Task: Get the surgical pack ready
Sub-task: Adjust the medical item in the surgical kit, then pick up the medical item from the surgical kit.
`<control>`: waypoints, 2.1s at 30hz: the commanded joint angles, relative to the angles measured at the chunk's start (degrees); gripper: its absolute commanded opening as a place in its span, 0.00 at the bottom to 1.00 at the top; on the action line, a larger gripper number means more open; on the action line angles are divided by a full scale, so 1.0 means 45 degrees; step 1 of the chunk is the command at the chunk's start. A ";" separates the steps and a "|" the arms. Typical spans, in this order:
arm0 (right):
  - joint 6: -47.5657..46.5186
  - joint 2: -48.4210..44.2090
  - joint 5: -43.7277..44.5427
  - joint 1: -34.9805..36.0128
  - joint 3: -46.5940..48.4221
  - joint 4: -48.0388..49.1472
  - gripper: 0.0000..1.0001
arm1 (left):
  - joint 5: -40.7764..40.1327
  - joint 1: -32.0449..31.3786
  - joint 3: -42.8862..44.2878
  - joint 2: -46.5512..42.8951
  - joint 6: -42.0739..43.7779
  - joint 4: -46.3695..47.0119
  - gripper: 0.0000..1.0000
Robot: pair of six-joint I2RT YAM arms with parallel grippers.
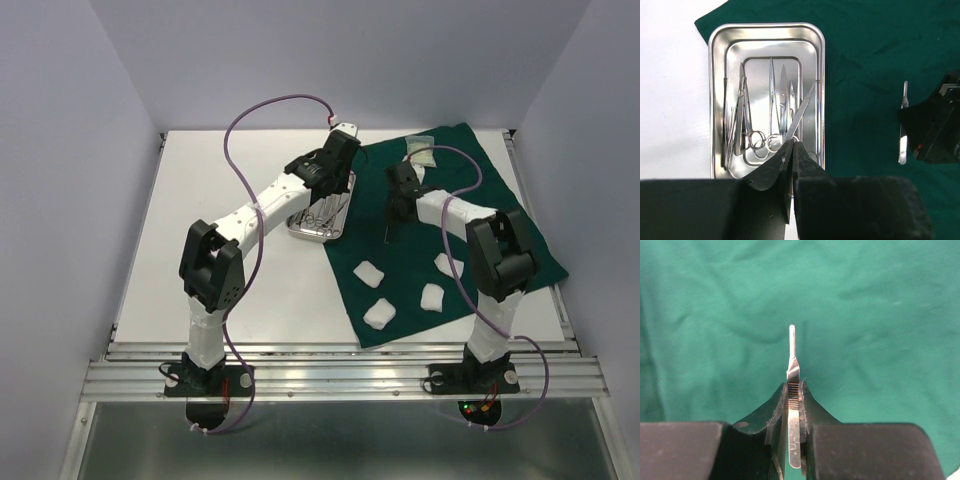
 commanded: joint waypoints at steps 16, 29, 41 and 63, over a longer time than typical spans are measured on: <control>-0.0292 -0.2073 0.1112 -0.1121 -0.0313 0.0102 0.49 | 0.0875 -0.0206 -0.0076 0.0026 -0.0297 0.0279 0.36; -0.1094 -0.4652 0.0526 -0.4465 -0.2911 0.0238 0.49 | 0.1208 -0.2022 0.3575 0.4107 -0.0258 -0.0853 0.40; -0.1113 -0.4868 0.0115 -0.4582 -0.3206 0.0414 0.50 | 0.1208 -0.2160 0.5589 0.6472 -0.0141 -0.1479 0.41; -0.1016 -0.5044 -0.0002 -0.4582 -0.3460 0.0512 0.49 | 0.0818 -0.2257 0.5296 0.7489 -0.0395 -0.1791 0.20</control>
